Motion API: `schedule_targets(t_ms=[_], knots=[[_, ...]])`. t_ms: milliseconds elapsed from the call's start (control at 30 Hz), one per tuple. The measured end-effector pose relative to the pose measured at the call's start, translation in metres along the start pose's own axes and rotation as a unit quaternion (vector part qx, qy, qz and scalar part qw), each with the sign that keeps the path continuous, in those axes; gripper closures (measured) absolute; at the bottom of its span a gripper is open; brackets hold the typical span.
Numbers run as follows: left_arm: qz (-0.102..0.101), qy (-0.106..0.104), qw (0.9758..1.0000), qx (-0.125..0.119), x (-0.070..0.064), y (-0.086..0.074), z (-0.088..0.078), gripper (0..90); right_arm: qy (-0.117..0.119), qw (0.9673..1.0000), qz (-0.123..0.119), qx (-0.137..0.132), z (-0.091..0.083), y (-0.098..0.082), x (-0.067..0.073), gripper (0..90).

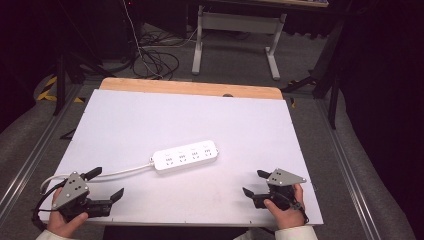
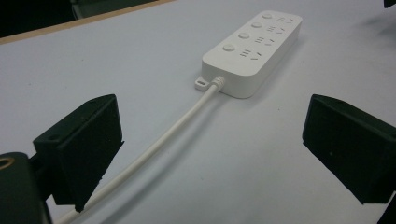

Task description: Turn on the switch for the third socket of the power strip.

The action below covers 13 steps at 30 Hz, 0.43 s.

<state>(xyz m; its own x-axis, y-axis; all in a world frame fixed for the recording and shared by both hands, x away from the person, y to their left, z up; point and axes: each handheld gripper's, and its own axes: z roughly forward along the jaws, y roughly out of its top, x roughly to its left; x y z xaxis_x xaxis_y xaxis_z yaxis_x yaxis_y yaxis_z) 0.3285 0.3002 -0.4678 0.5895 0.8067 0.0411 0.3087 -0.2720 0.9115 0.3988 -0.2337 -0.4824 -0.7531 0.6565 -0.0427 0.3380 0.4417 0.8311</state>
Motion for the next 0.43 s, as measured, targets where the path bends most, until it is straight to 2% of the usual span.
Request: schedule_targets(t_ms=[167,333,433], knots=[[-0.002,0.009,0.9999,-0.010,-0.0007,0.0008,-0.0024,5.5,-0.003,1.0000,0.001,0.002,0.0000,-0.0006,-0.0003,20.6],[-0.001,0.009,0.9999,-0.009,0.0006,0.0010,-0.0032,5.5,-0.005,1.0000,0.000,0.006,0.0009,-0.0006,0.0003,20.8],[-0.009,0.005,0.9999,-0.005,0.0009,0.0012,-0.0036,5.5,-0.012,0.9999,0.003,0.009,0.0010,-0.0009,-0.0004,23.2]])
